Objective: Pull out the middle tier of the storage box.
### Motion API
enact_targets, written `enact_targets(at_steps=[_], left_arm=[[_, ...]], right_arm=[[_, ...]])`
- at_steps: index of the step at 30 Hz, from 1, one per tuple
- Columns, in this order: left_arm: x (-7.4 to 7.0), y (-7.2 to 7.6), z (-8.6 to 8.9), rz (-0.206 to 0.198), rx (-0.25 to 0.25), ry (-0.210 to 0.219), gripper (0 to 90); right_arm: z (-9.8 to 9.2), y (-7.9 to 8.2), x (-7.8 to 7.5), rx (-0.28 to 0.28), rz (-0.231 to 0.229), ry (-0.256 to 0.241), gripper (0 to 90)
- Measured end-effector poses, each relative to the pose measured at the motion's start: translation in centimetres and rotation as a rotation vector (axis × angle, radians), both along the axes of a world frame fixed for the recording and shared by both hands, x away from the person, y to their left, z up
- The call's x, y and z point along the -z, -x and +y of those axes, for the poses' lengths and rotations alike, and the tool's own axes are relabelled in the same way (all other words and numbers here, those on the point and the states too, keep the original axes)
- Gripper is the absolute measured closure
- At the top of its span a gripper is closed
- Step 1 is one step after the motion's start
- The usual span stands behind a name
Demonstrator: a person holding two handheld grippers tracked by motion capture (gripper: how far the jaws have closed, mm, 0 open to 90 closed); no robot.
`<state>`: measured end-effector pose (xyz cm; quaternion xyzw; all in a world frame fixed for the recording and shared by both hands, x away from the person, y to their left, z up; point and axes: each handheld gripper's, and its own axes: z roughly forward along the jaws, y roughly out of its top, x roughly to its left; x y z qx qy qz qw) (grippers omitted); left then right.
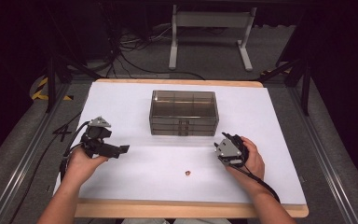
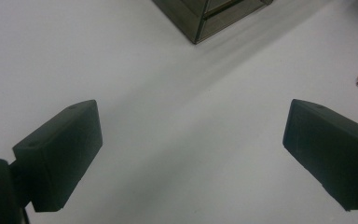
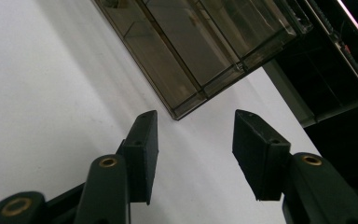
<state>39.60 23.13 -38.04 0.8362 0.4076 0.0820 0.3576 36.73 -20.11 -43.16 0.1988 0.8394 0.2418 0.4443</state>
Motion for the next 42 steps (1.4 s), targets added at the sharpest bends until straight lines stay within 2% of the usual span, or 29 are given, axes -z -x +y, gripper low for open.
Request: enact_targets(at_steps=[9,12,17,21,22,32,34,36,37,39,40,42], left_arm=[[-0.1,-0.4,-0.2,0.001,0.005,0.006,5.2],[-0.1,-0.4,-0.2,0.000,0.001,0.015,5.2],[-0.1,-0.5,0.0,-0.003,-0.004,0.012,5.2],[-0.1,-0.5,0.0,-0.002,-0.005,0.012,5.2],[-0.1,-0.5,0.0,-0.001,-0.005,0.013,5.2],[0.0,-0.5,0.0,0.000,-0.008,0.011,5.2],[0.0,-0.5,0.0,0.002,-0.004,0.010,5.2],[0.0,-0.5,0.0,0.003,-0.005,0.011,5.2],[0.0,-0.4,0.1,0.004,-0.006,0.012,5.2],[0.0,-0.4,0.1,0.003,-0.006,0.012,5.2],[0.0,-0.4,0.1,0.006,-0.008,0.013,5.2],[0.0,-0.4,0.2,0.006,-0.011,0.014,5.2]], right_arm=[[0.9,0.4,0.2,0.018,-0.017,0.063,52.7],[1.2,0.5,0.5,0.031,-0.027,0.093,53.6],[1.9,0.7,0.8,0.022,-0.043,0.156,55.4],[2.0,0.8,0.9,0.021,-0.047,0.170,55.7],[2.2,0.8,0.9,0.021,-0.053,0.193,56.0],[2.8,1.2,1.2,0.022,-0.087,0.285,57.5],[3.1,1.3,1.2,0.006,-0.089,0.324,57.9],[3.4,1.3,1.2,0.014,-0.104,0.340,58.6],[3.6,1.4,1.2,0.016,-0.093,0.349,59.0],[3.9,1.4,1.2,0.020,-0.116,0.369,59.4],[4.0,1.5,1.2,0.017,-0.107,0.383,59.6],[4.4,1.6,1.4,0.025,-0.143,0.404,60.1]])
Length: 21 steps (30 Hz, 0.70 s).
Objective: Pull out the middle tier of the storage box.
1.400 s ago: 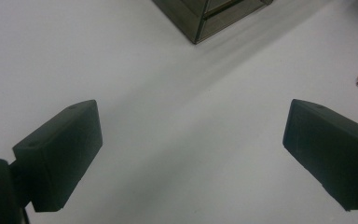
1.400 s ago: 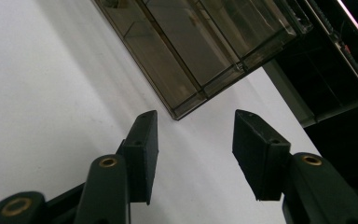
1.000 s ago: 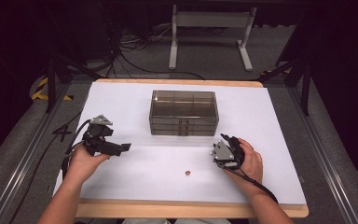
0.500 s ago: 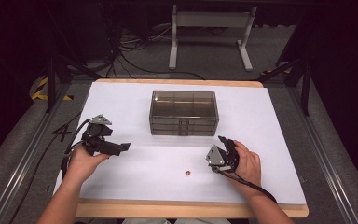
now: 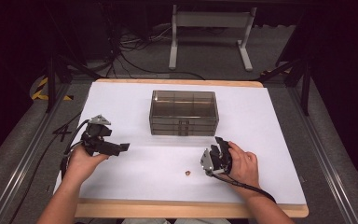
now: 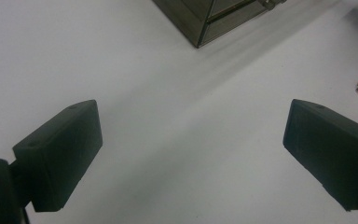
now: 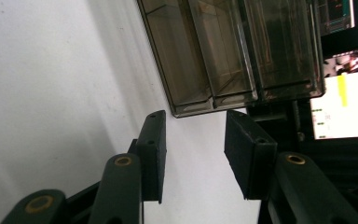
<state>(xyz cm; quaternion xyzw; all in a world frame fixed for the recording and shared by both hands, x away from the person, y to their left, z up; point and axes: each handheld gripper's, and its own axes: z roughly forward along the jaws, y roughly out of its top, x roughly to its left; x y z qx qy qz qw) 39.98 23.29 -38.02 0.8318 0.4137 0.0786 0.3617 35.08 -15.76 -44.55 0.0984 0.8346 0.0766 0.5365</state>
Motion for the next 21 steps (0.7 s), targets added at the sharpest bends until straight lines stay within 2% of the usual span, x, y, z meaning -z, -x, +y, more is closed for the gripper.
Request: enact_targets(at_steps=[2,5,9,13,14,17,21], left_arm=[[0.0,0.0,0.1,0.001,0.004,0.000,5.2],[0.1,0.0,0.1,0.002,0.000,-0.001,5.2],[0.1,0.1,0.1,0.003,-0.003,0.000,5.2],[0.1,0.1,0.2,0.005,-0.003,0.001,5.2],[0.1,0.0,0.1,0.006,-0.004,0.003,5.2],[0.2,0.0,0.1,0.008,-0.001,0.005,5.2],[0.1,0.1,0.2,0.010,-0.002,0.005,5.2]], right_arm=[[0.3,0.1,0.0,-0.004,-0.009,0.034,60.5],[0.5,0.3,0.0,-0.003,-0.008,0.051,60.9],[1.0,0.4,0.1,-0.002,-0.037,0.088,61.8],[1.3,0.4,0.0,-0.012,-0.044,0.106,63.1],[1.5,0.4,-0.2,-0.012,-0.037,0.124,63.3],[1.8,0.4,-0.4,-0.005,-0.066,0.129,63.7],[2.4,0.5,-0.7,-0.015,-0.079,0.157,63.7]])
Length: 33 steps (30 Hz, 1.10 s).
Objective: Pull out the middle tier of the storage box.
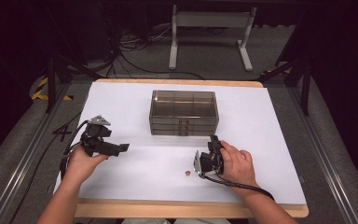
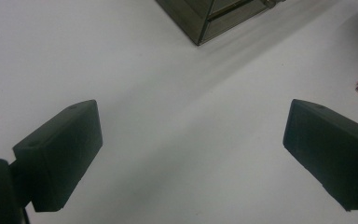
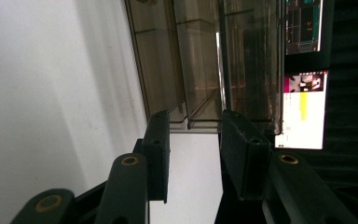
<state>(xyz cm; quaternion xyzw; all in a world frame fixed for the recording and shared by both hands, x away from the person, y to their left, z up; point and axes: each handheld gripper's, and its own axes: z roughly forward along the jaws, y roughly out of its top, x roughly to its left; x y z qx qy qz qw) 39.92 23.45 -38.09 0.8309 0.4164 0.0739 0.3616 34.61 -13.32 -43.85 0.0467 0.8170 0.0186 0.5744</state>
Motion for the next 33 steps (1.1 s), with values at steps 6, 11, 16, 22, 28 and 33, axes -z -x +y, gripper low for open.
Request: enact_targets(at_steps=[6,11,16,22,28,33], left_arm=[[0.0,-0.1,0.1,-0.001,0.003,0.003,5.3],[0.0,0.0,0.1,-0.001,0.003,0.003,5.3],[0.0,0.0,0.1,-0.002,0.001,0.003,5.3],[0.1,0.0,0.0,0.003,0.000,0.002,5.3],[0.1,-0.1,0.1,0.000,0.004,-0.001,5.3],[0.1,-0.1,0.0,0.001,0.000,-0.003,5.3]], right_arm=[[1.0,0.0,-0.3,-0.022,-0.018,0.028,64.0],[1.4,-0.2,-0.3,-0.028,-0.022,0.025,64.1],[1.9,-0.4,-0.3,-0.035,-0.030,0.028,64.1],[2.5,-0.7,-0.5,-0.044,-0.032,0.032,64.1],[3.2,-0.9,-0.5,-0.054,-0.037,0.031,64.4],[4.0,-1.2,-0.3,-0.059,-0.036,0.023,67.1]])
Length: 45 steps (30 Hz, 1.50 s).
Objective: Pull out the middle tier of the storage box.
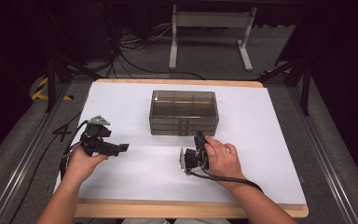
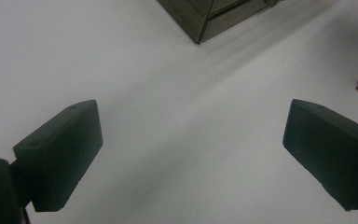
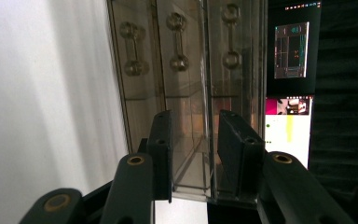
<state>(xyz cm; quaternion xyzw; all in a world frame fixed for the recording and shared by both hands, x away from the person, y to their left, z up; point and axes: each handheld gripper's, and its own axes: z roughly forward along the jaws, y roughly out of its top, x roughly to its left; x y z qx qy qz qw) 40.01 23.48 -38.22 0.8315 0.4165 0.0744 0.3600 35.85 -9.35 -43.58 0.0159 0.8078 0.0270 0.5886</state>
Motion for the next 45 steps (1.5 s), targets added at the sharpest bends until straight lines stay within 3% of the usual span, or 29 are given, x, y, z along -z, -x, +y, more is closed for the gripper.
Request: enact_targets(at_steps=[17,31,45], left_arm=[[0.2,-0.1,-0.1,0.008,0.003,-0.003,5.3],[0.3,-0.1,-0.1,0.010,0.004,-0.007,5.3],[0.4,-0.2,-0.1,0.017,0.005,0.003,5.2]], right_arm=[[1.6,-1.2,1.2,-0.013,-0.011,0.011,71.3],[2.3,-2.5,2.5,-0.013,-0.050,0.039,73.3],[3.0,-3.1,2.7,0.002,-0.070,0.046,79.9]])
